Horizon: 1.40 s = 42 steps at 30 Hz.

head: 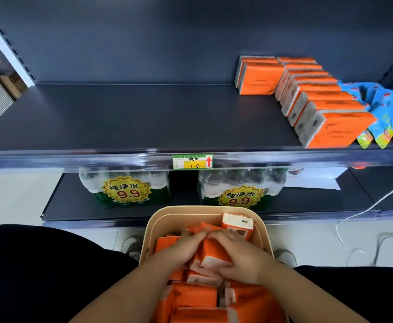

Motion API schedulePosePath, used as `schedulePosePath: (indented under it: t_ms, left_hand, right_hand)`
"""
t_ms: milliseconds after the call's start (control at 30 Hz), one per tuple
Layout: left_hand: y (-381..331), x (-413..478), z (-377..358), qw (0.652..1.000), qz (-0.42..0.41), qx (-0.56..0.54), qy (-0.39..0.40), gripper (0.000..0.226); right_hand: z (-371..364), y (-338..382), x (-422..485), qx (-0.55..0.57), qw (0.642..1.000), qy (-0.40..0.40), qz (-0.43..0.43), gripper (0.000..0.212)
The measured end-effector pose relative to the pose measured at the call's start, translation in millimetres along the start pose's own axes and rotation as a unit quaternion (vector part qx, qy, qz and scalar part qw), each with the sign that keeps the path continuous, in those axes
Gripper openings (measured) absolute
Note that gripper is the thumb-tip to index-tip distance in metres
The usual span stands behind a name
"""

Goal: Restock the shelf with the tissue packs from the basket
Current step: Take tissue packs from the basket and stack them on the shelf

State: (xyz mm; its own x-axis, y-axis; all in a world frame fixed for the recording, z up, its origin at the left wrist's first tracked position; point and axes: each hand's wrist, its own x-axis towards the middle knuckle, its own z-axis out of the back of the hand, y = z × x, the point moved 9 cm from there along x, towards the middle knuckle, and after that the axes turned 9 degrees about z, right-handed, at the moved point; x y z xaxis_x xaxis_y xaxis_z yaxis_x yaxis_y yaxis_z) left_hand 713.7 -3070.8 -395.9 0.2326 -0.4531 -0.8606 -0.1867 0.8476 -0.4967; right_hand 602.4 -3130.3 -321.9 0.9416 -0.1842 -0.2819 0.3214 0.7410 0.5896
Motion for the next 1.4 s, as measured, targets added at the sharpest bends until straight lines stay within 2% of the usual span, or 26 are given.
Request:
schedulePosePath:
  t_ms: [67,133,233,300,333,400,500,567,633,700,767,833,933,1000,1067,1133,1233,1400]
  left_hand:
    - [4,2,0,1.0,0.008,0.026,0.001,0.123]
    - [0,1,0,1.0,-0.013,0.017,0.006,0.124]
    - [-9,2,4,0.997,-0.059,0.044,-0.021,0.092]
    - [-22,-8,6,0.99,-0.104,0.083,-0.036,0.075]
    - [-31,-17,6,0.985,-0.136,0.106,-0.033,0.075]
    - [-48,-33,3,0.966,-0.2,0.164,-0.015,0.085]
    - [-66,-63,-6,0.924,-0.274,0.265,0.021,0.081]
    - [-72,-77,-7,0.89,-0.304,0.339,0.002,0.084]
    - [-77,-88,-9,0.851,-0.337,0.401,-0.032,0.084]
    - [-79,-94,-8,0.837,-0.35,0.418,-0.051,0.083]
    - [-78,-92,-3,0.848,-0.337,0.405,-0.059,0.082]
    - [-76,-88,7,0.883,-0.308,0.35,-0.057,0.089]
    - [-67,-81,21,0.943,-0.249,0.22,-0.012,0.109]
    - [-60,-79,18,0.957,-0.22,0.188,0.031,0.11]
    - [-55,-77,8,0.955,-0.223,0.182,0.066,0.117]
    - [-56,-75,3,0.948,-0.252,0.186,0.058,0.12]
    - [-59,-75,5,0.938,-0.278,0.206,0.005,0.114]
    - [-65,-86,14,0.915,-0.3,0.259,-0.076,0.102]
  right_hand:
    - [2,-5,-2,0.058,0.998,-0.003,-0.005,0.065]
    - [5,-12,-5,0.109,0.994,-0.009,-0.031,0.056]
    - [13,-23,-6,0.164,0.982,-0.034,-0.082,0.055]
    - [24,-28,-7,0.154,0.981,-0.055,-0.103,0.067]
    - [29,-32,-8,0.144,0.981,-0.065,-0.111,0.076]
    - [37,-36,-10,0.143,0.979,-0.075,-0.125,0.094]
    - [34,-37,-11,0.174,0.976,-0.047,-0.123,0.111]
    - [26,-33,-11,0.179,0.976,-0.016,-0.123,0.118]
    - [25,-28,-9,0.173,0.977,-0.025,-0.121,0.12]
    - [29,-23,-8,0.169,0.977,-0.046,-0.12,0.116]
    - [32,-26,-10,0.186,0.972,-0.064,-0.128,0.111]
    - [36,-34,-14,0.216,0.963,-0.086,-0.139,0.107]
    - [48,-39,-22,0.258,0.946,-0.135,-0.145,0.111]
    - [52,-43,-25,0.289,0.929,-0.173,-0.151,0.117]
    - [53,-41,-27,0.312,0.92,-0.185,-0.146,0.123]
    - [51,-34,-27,0.31,0.926,-0.161,-0.147,0.127]
    - [49,-18,-26,0.267,0.948,-0.087,-0.148,0.123]
    - [61,-4,-32,0.207,0.967,-0.057,-0.138,0.122]
